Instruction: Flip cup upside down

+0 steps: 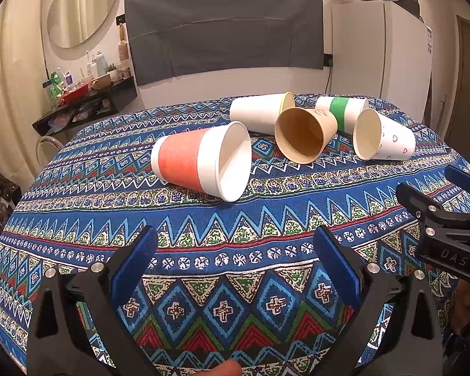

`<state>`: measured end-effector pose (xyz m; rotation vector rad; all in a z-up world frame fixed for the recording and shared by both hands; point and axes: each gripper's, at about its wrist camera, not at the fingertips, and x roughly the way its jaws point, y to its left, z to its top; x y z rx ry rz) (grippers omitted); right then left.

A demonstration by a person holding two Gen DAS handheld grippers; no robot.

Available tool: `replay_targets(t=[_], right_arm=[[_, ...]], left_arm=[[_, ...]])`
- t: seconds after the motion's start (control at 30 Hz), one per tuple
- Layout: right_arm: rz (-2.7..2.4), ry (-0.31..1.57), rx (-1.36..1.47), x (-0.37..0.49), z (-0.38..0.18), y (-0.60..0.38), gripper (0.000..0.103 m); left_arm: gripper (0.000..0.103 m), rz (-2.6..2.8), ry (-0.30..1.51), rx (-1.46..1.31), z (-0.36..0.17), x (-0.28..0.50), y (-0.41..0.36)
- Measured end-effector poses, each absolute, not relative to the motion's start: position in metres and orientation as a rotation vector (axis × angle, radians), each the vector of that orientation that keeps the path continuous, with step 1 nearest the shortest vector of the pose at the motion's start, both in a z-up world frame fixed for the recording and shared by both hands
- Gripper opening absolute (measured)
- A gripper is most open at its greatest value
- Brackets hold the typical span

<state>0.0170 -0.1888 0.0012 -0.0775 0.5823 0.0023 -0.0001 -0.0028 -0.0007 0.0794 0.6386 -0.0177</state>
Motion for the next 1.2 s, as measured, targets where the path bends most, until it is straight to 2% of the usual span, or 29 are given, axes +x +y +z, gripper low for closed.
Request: replay_targets(t=[1.2], right_arm=[[0.001,0.586,-0.079,0.0167,0.0028,-0.189,0.095]], left_arm=[[0.097,-0.025,0.655,0.078,-0.0022,0.0011,-0.0031]])
